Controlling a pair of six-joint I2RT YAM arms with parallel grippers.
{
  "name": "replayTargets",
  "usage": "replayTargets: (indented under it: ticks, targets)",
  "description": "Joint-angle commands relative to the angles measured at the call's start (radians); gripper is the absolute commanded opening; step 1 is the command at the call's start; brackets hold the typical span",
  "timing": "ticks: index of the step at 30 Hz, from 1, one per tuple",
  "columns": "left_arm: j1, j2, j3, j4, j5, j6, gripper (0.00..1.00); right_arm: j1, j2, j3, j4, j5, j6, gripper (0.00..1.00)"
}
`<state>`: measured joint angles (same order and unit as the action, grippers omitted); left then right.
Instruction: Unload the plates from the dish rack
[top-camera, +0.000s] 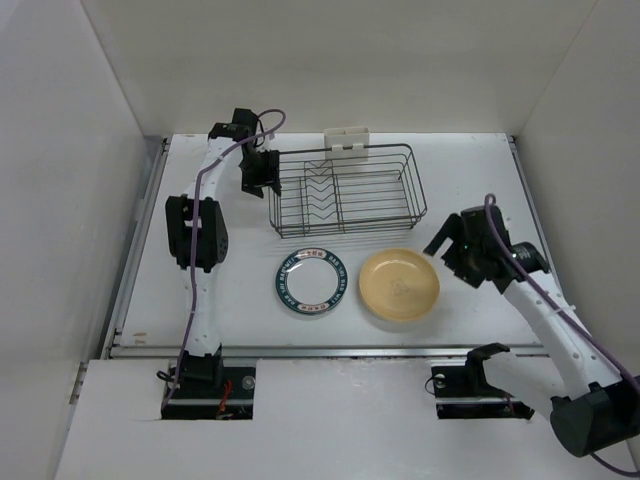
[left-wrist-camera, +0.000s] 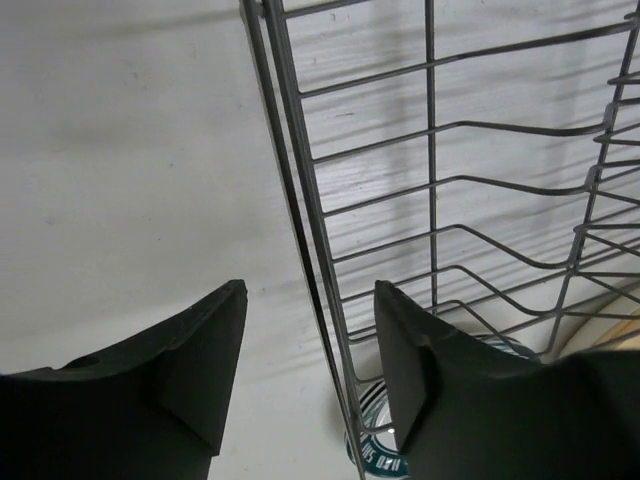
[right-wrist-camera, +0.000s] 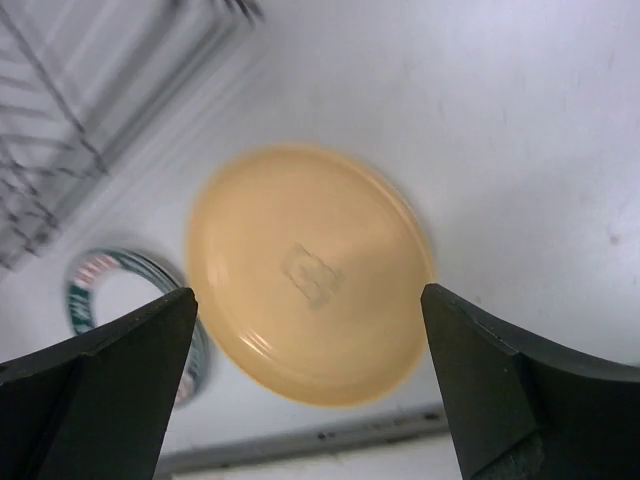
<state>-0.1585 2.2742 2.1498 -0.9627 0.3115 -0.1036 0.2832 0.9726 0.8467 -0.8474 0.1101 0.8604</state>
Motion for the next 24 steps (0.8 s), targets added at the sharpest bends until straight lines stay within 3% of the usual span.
replayTargets:
  ticks: [1, 5, 10, 13, 17, 20, 24]
  targets:
    - [-0.007, -0.103, 0.061, 0.013, -0.058, 0.083, 0.53, 0.01, -0.029, 0.202, -0.004, 0.236, -0.02, 1.0]
    - [-0.007, -0.171, 0.081, 0.013, -0.149, 0.125, 0.7, 0.01, 0.032, 0.373, -0.041, 0.512, -0.078, 1.0]
    - [-0.016, -0.31, 0.065, 0.024, -0.463, 0.154, 0.99, 0.01, 0.13, 0.578, -0.183, 0.883, -0.078, 1.0]
    - [-0.016, -0.396, 0.019, 0.053, -0.692, 0.182, 1.0, 0.01, 0.162, 0.666, -0.251, 1.023, -0.087, 1.0]
    - [-0.016, -0.481, -0.053, 0.085, -0.937, 0.191, 1.0, 0.01, 0.152, 0.666, -0.278, 1.067, -0.087, 1.0]
    - [-0.016, -0.492, -0.053, 0.042, -0.963, 0.191, 1.0, 0.01, 0.117, 0.631, -0.266, 1.067, -0.096, 1.0]
    - [-0.016, -0.501, -0.074, 0.006, -0.89, 0.16, 1.0, 0.01, 0.074, 0.588, -0.226, 1.057, -0.106, 1.0]
